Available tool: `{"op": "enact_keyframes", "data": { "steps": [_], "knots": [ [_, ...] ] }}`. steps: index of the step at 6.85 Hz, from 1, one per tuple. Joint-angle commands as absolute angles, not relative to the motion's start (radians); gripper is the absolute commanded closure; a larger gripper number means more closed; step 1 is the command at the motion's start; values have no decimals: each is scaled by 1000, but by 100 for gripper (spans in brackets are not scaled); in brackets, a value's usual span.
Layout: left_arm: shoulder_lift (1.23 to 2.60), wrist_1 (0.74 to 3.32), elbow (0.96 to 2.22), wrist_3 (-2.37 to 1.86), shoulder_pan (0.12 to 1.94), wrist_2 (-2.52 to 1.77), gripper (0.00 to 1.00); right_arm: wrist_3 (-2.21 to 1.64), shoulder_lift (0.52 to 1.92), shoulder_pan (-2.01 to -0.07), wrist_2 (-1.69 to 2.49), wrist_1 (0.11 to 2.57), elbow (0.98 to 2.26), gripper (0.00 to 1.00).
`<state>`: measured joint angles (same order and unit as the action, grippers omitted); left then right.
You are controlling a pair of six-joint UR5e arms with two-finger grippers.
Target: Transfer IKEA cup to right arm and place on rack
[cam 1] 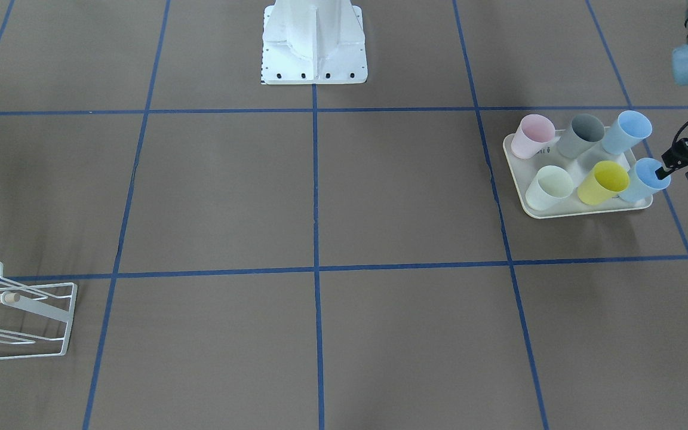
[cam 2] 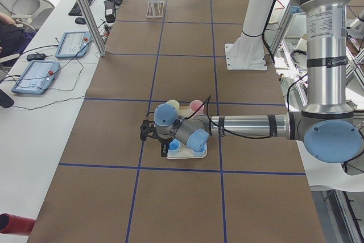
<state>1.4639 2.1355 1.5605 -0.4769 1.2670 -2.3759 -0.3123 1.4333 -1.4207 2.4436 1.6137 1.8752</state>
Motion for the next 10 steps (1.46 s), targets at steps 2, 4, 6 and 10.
{"op": "enact_keyframes", "data": {
  "steps": [2, 4, 6, 10],
  "knots": [
    [1460, 2135, 1543, -474, 1221, -2347, 28, -313, 1427, -1419, 2464, 1614, 1871, 0],
    [1454, 2132, 1522, -398, 1221, -2349, 61, -313, 1425, -1414, 2464, 1614, 1871, 0],
    [1450, 2132, 1526, -397, 1223, -2349, 98, -313, 1425, -1411, 2464, 1615, 1873, 0],
    [1408, 2036, 1685, -396, 1346, -2349, 100, -318, 1411, -1411, 2494, 1608, 1896, 0]
  ]
}}
